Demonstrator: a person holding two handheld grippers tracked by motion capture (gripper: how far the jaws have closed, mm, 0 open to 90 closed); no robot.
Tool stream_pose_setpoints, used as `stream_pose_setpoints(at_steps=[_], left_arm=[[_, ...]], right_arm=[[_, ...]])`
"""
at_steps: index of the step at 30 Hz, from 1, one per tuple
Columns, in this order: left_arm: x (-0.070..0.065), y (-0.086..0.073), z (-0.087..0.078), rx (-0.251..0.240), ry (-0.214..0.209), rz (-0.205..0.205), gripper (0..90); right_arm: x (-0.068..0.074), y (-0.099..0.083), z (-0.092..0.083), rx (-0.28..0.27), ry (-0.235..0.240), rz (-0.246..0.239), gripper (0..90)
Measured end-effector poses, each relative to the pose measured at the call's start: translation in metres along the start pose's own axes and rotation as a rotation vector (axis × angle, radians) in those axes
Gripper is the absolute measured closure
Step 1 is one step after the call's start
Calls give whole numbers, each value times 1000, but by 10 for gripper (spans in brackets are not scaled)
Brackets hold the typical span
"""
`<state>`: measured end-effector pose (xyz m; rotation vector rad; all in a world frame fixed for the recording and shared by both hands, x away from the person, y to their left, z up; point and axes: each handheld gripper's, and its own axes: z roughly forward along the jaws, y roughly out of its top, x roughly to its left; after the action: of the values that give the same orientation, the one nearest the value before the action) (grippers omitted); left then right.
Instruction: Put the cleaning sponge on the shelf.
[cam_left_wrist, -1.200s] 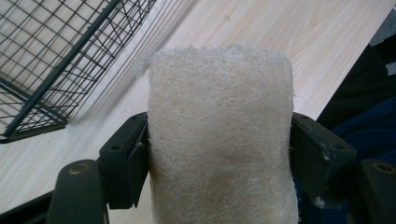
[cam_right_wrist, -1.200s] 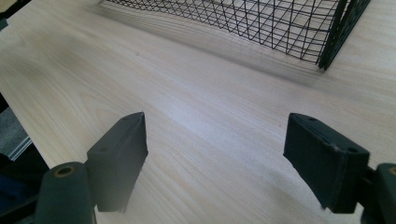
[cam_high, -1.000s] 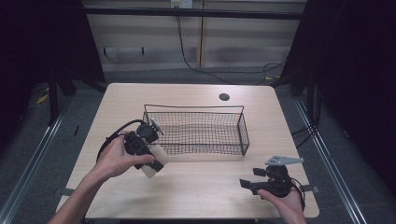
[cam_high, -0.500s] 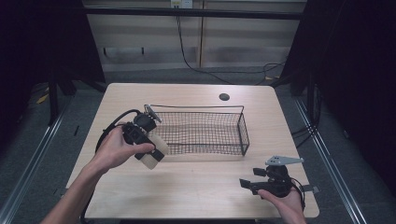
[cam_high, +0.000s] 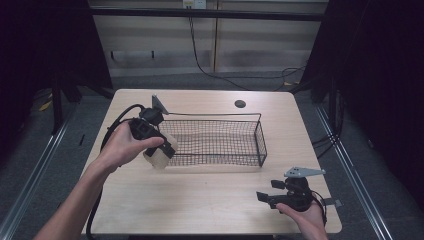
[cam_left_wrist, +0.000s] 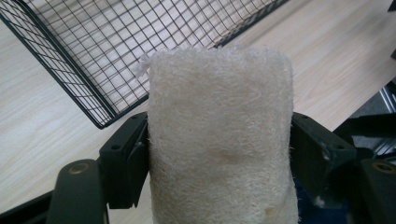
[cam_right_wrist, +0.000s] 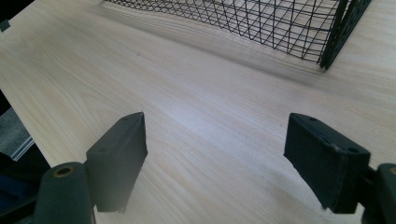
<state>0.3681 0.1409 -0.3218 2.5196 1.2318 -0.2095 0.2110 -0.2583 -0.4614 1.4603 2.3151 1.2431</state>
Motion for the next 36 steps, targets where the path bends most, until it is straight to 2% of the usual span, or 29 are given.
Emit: stream_pose_setpoints(at_steps=[3,7,10,12,14,17,24,28,30,33,36], left_arm=[[2,6,-2,-11,-2,-50,278],[5,15,-5,-11,22,-126,278],[8,20,-9,-18,22,-161,277],[9,24,-9,-10,37,-180,277],[11,28,-8,-11,42,-216,278],[12,34,-5,1,45,-241,278],[11,46,2,16,116,-291,278],[12,52,4,24,131,-332,278],[12,55,5,29,151,-339,278],[12,59,9,29,159,-360,278],[15,60,13,50,177,-367,278]], right_arm=[[0,0,0,0,0,0,208],[0,0,0,-1,0,1,208],[0,0,0,-2,0,1,208],[0,0,0,0,0,1,208],[0,0,0,1,0,1,208],[0,0,0,1,1,1,209],[0,0,0,1,3,1,209],[0,0,0,2,5,1,209],[0,0,0,2,5,0,209],[0,0,0,3,6,-1,209],[0,0,0,3,7,-1,209]])
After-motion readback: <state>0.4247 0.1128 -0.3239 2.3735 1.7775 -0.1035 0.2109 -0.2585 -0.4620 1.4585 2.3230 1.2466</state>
